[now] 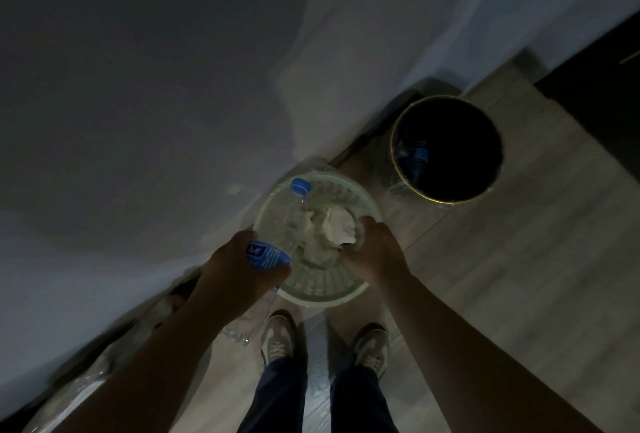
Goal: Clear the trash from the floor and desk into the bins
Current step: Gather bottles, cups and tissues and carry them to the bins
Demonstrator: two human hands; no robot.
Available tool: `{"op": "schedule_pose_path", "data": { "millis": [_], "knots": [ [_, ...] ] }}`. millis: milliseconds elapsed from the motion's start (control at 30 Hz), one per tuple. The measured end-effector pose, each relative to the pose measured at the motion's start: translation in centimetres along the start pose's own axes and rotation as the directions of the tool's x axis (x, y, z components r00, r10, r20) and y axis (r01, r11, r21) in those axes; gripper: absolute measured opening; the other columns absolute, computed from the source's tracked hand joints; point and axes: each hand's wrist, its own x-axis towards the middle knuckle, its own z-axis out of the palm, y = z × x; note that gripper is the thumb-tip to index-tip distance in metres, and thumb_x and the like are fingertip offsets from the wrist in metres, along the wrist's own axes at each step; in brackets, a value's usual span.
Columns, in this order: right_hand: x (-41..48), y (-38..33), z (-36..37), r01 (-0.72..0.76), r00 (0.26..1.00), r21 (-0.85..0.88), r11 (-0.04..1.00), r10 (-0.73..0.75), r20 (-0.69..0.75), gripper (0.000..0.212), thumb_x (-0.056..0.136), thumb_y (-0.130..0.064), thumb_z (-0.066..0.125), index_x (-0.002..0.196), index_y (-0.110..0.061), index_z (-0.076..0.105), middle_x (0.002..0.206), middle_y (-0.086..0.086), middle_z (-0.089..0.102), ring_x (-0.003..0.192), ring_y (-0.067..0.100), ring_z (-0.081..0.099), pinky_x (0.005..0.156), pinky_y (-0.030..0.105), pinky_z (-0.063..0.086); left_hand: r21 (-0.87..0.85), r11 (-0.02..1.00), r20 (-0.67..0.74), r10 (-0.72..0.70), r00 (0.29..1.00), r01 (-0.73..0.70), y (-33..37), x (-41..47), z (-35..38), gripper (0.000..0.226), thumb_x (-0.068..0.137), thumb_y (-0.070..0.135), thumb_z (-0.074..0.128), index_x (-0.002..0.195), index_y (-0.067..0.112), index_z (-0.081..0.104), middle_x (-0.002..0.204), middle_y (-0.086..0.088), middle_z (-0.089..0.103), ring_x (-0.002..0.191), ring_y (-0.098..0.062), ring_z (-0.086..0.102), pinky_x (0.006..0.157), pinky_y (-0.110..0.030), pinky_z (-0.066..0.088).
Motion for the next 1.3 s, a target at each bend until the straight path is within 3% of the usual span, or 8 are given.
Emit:
{"op": "schedule_pose_path", "data": {
  "millis": [233, 367, 467, 633, 733, 867, 967, 1300],
  "knots": [
    [-2.5, 4.1, -3.2, 0.013, 1.000, -0.133, 0.991, -0.016, -0.022, 0.042, 0.085, -0.026, 0.062, 0.124, -0.017, 0.052, 0.120, 0.005, 0.057, 0.109, 0.020, 0.056, 0.085, 0.027, 0.045, 0.054, 0.998, 0.068, -0.015, 0.998, 0.012, 2.7, -0.2, 1.5, 0.070, 0.071, 0.043, 0.078, 0.126, 0.015, 0.045, 0.106, -0.002, 0.059, 0.093, -0.017, 0.059, 0.079, -0.032, 0.051],
    [-3.8, 7.3, -5.8, -0.037, 0.999, -0.106, 0.994, 0.035, -0.020, 0.043, 0.086, -0.026, 0.061, 0.127, -0.019, 0.050, 0.121, 0.003, 0.056, 0.111, 0.018, 0.054, 0.088, 0.027, 0.044, 0.061, 0.998, 0.110, 0.015, 0.994, -0.021, 5.8, 0.4, 3.0, 0.077, 0.074, 0.045, 0.076, 0.134, 0.016, 0.038, 0.105, 0.006, 0.053, 0.087, -0.008, 0.055, 0.066, -0.015, 0.042],
    [-4.6, 9.5, -7.9, -0.086, 0.995, -0.058, 0.995, 0.083, -0.046, 0.041, 0.085, -0.025, 0.062, 0.125, -0.020, 0.052, 0.119, 0.002, 0.059, 0.109, 0.017, 0.056, 0.085, 0.026, 0.046, 0.153, 0.984, 0.145, 0.071, 0.987, -0.093, 9.3, 2.0, 4.4, 0.080, 0.076, 0.047, 0.073, 0.138, 0.013, 0.036, 0.117, 0.000, 0.054, 0.100, -0.014, 0.053, 0.080, -0.024, 0.042],
    [-5.4, 12.6, -10.9, -0.155, 0.985, 0.014, 0.988, 0.155, -0.070, 0.045, 0.085, -0.027, 0.063, 0.127, -0.017, 0.052, 0.121, 0.004, 0.060, 0.111, 0.019, 0.057, 0.091, 0.030, 0.048, 0.212, 0.952, 0.145, 0.194, 0.970, -0.222, 17.1, 6.3, 7.7, 0.066, 0.072, 0.044, 0.076, 0.123, 0.012, 0.048, 0.108, -0.001, 0.057, 0.109, -0.023, 0.058, 0.086, -0.031, 0.045],
    [-6.0, 14.1, -12.0, -0.184, 0.977, 0.086, 0.979, 0.192, -0.091, 0.046, 0.085, -0.027, 0.064, 0.128, -0.017, 0.052, 0.118, 0.004, 0.060, 0.107, 0.018, 0.058, 0.091, 0.032, 0.050, 0.233, 0.929, 0.093, 0.273, 0.957, -0.288, 21.4, 8.4, 9.5, 0.075, 0.071, 0.048, 0.075, 0.127, 0.010, 0.044, 0.122, -0.008, 0.054, 0.114, -0.028, 0.055, 0.088, -0.034, 0.045],
    [-6.7, 15.8, -12.5, -0.194, 0.970, 0.169, 0.966, 0.215, -0.115, 0.046, 0.087, -0.028, 0.065, 0.129, -0.017, 0.052, 0.120, 0.003, 0.062, 0.099, 0.012, 0.059, 0.078, 0.022, 0.048, 0.303, 0.894, 0.056, 0.329, 0.943, -0.330, 24.4, 9.6, 10.9, 0.067, 0.071, 0.049, 0.074, 0.120, 0.014, 0.047, 0.108, -0.006, 0.054, 0.097, -0.024, 0.057, 0.075, -0.031, 0.043],
    [-7.4, 17.0, -12.4, -0.200, 0.964, 0.215, 0.956, 0.232, -0.133, 0.046, 0.087, -0.028, 0.065, 0.130, -0.017, 0.052, 0.123, 0.002, 0.062, 0.100, 0.010, 0.060, 0.074, 0.017, 0.043, 0.394, 0.829, 0.046, 0.414, 0.909, -0.397, 24.8, 9.1, 11.5, 0.060, 0.071, 0.045, 0.072, 0.116, 0.012, 0.050, 0.109, -0.010, 0.057, 0.107, -0.030, 0.056, 0.082, -0.032, 0.044],
    [-10.1, 15.9, -13.8, -0.228, 0.952, 0.226, 0.947, 0.265, -0.154, 0.042, 0.088, -0.027, 0.063, 0.127, -0.018, 0.053, 0.117, 0.001, 0.062, 0.099, 0.013, 0.059, 0.078, 0.023, 0.047, 0.515, 0.686, 0.269, 0.439, 0.857, -0.513, 23.0, 3.9, 8.3, 0.037, 0.084, 0.035, 0.062, 0.114, 0.012, 0.057, 0.116, -0.007, 0.060, 0.106, -0.025, 0.058, 0.091, -0.035, 0.047]
  ]
}}
